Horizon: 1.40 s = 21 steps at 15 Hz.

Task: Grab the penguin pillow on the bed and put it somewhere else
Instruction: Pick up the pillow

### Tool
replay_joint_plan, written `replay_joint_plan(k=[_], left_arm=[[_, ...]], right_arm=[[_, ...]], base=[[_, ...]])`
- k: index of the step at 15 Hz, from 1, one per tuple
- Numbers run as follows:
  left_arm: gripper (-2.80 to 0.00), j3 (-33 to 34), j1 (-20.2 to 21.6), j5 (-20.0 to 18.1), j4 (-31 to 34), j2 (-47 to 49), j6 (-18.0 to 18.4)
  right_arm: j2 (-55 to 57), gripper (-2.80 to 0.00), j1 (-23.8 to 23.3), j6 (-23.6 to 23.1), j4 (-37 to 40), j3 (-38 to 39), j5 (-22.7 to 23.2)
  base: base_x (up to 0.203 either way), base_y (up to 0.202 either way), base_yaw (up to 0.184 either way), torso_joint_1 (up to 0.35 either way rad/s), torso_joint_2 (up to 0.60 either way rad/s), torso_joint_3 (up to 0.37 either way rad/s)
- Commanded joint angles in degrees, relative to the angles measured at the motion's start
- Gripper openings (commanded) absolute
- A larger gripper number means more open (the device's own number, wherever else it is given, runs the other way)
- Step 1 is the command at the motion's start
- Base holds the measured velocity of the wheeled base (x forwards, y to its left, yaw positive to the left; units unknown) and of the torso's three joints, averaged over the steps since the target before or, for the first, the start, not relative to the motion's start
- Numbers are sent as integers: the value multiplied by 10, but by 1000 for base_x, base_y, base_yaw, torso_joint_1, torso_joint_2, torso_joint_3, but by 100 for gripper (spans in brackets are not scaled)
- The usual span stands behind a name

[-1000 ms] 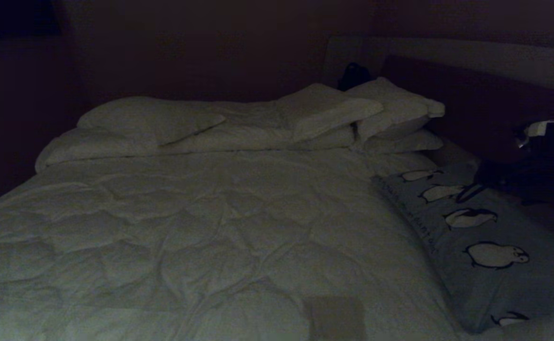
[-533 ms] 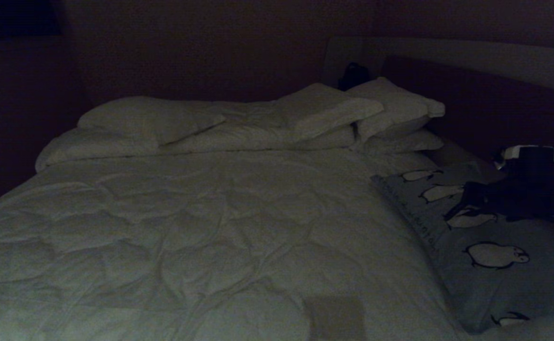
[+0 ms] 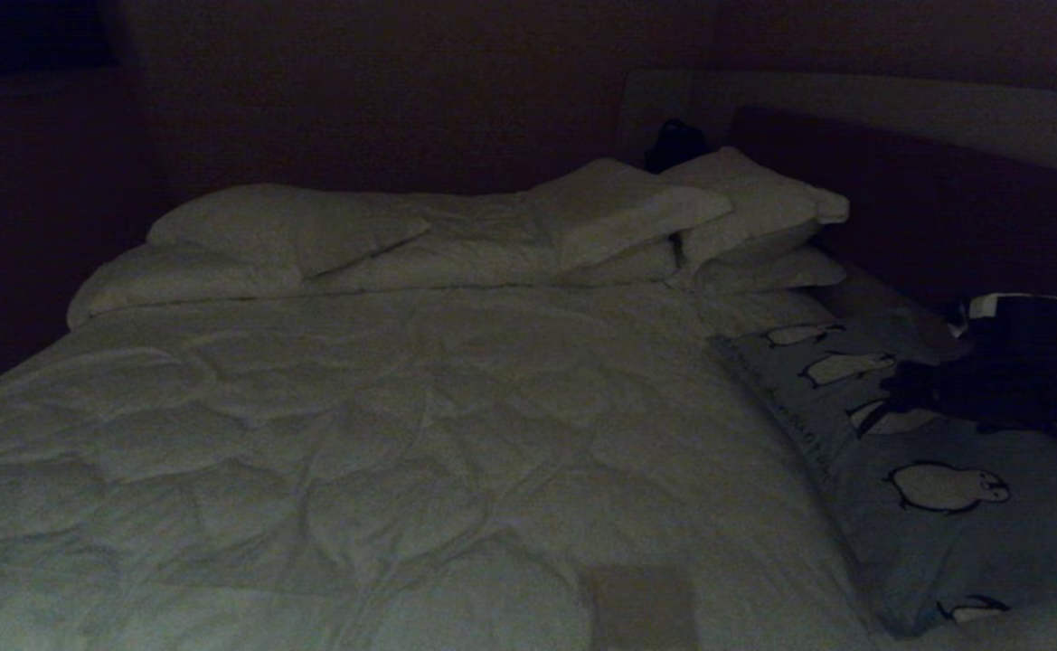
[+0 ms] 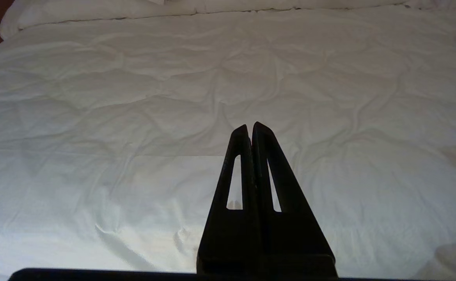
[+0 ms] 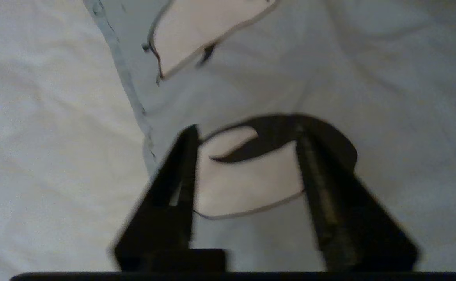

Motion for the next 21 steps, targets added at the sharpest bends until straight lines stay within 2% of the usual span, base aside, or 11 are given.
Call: replay_joint_plan(k=[1, 6, 8, 21], left_arm=[[-280, 0, 0, 0, 0, 0, 0], [-280, 0, 0, 0, -1, 0, 0], [-280, 0, 0, 0, 0, 0, 0], [-280, 0, 0, 0, -1, 0, 0]], right_arm=[[-4, 0, -2, -19, -2, 8, -3], [5, 0, -31, -103, -106, 63, 6], [18, 0, -33, -119, -141, 76, 9], [158, 0, -45, -117, -142, 29, 11]], base=[[0, 0, 0, 0, 0, 0], [0, 0, 0, 0, 0, 0], [0, 0, 0, 0, 0, 0], [0, 0, 0, 0, 0, 0]])
